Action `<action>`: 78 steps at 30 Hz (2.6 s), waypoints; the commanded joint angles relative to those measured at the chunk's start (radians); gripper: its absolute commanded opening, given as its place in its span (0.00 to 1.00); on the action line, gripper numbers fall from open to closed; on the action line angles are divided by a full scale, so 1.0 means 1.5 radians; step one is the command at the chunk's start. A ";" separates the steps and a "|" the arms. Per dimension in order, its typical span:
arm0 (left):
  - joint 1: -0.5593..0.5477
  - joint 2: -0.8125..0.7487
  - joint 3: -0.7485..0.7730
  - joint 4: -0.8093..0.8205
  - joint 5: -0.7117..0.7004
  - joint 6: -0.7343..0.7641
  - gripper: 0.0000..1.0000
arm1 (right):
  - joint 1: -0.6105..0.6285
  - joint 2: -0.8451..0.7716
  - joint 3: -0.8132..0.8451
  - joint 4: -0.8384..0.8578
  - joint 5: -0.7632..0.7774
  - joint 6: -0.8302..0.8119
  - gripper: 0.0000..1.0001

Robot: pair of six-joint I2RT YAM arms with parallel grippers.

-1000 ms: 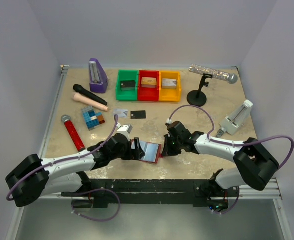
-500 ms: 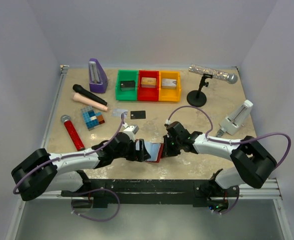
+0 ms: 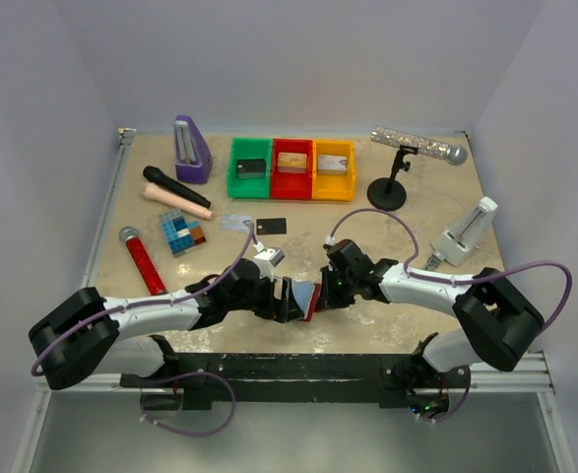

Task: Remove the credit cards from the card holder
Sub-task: Remove the credit card from the card holder.

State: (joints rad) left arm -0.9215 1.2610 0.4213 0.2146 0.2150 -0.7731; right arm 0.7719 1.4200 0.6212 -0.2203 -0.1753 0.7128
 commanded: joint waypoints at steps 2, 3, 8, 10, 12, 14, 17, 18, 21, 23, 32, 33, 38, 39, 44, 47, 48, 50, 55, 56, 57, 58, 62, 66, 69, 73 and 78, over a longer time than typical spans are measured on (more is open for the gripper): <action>-0.006 0.003 0.038 0.035 0.025 0.023 0.85 | 0.002 -0.006 0.016 -0.014 0.012 -0.015 0.00; -0.007 0.007 0.046 0.035 0.030 0.028 0.85 | 0.002 -0.006 0.016 -0.015 0.012 -0.016 0.00; -0.028 0.048 0.085 0.030 0.053 0.042 0.85 | 0.002 -0.006 0.014 -0.015 0.013 -0.013 0.00; -0.040 0.063 0.103 0.029 0.059 0.051 0.85 | 0.002 -0.010 0.012 -0.017 0.017 -0.012 0.00; -0.051 0.078 0.120 0.020 0.064 0.060 0.85 | 0.002 -0.015 0.008 -0.021 0.022 -0.011 0.00; -0.061 0.085 0.132 0.013 0.067 0.067 0.85 | 0.001 -0.022 0.004 -0.029 0.031 -0.009 0.00; -0.064 0.082 0.137 0.010 0.064 0.068 0.85 | 0.002 -0.045 -0.002 -0.059 0.059 -0.006 0.00; -0.064 0.073 0.134 0.008 0.059 0.067 0.85 | 0.002 -0.057 -0.002 -0.073 0.070 -0.004 0.00; -0.063 0.017 0.114 -0.003 0.022 0.063 0.86 | 0.002 -0.090 -0.004 -0.114 0.103 0.000 0.05; -0.061 -0.023 0.104 -0.020 0.003 0.060 0.87 | 0.002 -0.112 -0.001 -0.139 0.115 -0.001 0.20; -0.019 -0.215 0.051 -0.118 -0.114 0.025 0.88 | 0.004 -0.247 0.030 -0.217 0.156 -0.016 0.51; -0.008 -0.226 0.040 -0.129 -0.135 0.011 0.88 | 0.005 -0.268 0.024 -0.194 0.135 -0.026 0.48; 0.058 -0.206 -0.009 -0.141 -0.178 -0.047 0.68 | 0.009 -0.265 -0.005 0.008 -0.059 -0.037 0.29; 0.063 -0.200 -0.018 -0.132 -0.184 -0.049 0.57 | 0.011 -0.242 -0.003 0.035 -0.080 -0.030 0.24; 0.066 -0.166 -0.028 -0.112 -0.208 -0.053 0.22 | 0.019 -0.144 -0.014 0.172 -0.140 0.012 0.18; 0.066 -0.141 -0.032 -0.083 -0.203 -0.052 0.18 | 0.019 -0.077 -0.020 0.221 -0.153 0.031 0.17; 0.066 -0.133 -0.034 -0.074 -0.202 -0.053 0.17 | 0.019 -0.058 -0.023 0.233 -0.157 0.036 0.17; 0.066 -0.114 -0.041 -0.050 -0.198 -0.059 0.15 | 0.019 -0.023 -0.029 0.245 -0.158 0.043 0.17; 0.065 -0.068 -0.065 0.011 -0.176 -0.075 0.10 | 0.018 0.036 -0.050 0.269 -0.152 0.051 0.17; 0.066 -0.063 -0.069 0.015 -0.175 -0.078 0.09 | 0.018 0.041 -0.053 0.269 -0.148 0.052 0.17; 0.066 -0.058 -0.073 0.022 -0.175 -0.079 0.08 | 0.018 0.046 -0.055 0.270 -0.144 0.054 0.17; 0.066 -0.056 -0.076 0.025 -0.176 -0.080 0.08 | 0.018 0.049 -0.057 0.271 -0.142 0.055 0.18; 0.066 -0.054 -0.089 0.025 -0.177 -0.081 0.06 | 0.014 0.056 -0.056 0.258 -0.128 0.055 0.18; 0.066 -0.052 -0.098 0.025 -0.175 -0.076 0.05 | 0.005 0.053 -0.050 0.231 -0.112 0.046 0.22; 0.066 -0.049 -0.113 0.037 -0.169 -0.079 0.05 | 0.000 0.047 -0.044 0.208 -0.103 0.033 0.24; 0.066 -0.062 -0.125 0.040 -0.169 -0.081 0.04 | -0.004 0.026 -0.031 0.158 -0.078 0.009 0.26; 0.066 -0.111 -0.140 0.024 -0.171 -0.085 0.01 | -0.018 -0.010 -0.008 0.089 -0.062 -0.027 0.32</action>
State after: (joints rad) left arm -0.8249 1.1561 0.2405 0.2577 -0.0444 -0.8825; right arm 0.7628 1.4525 0.5613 0.0345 -0.3378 0.7460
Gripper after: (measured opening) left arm 0.029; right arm 0.293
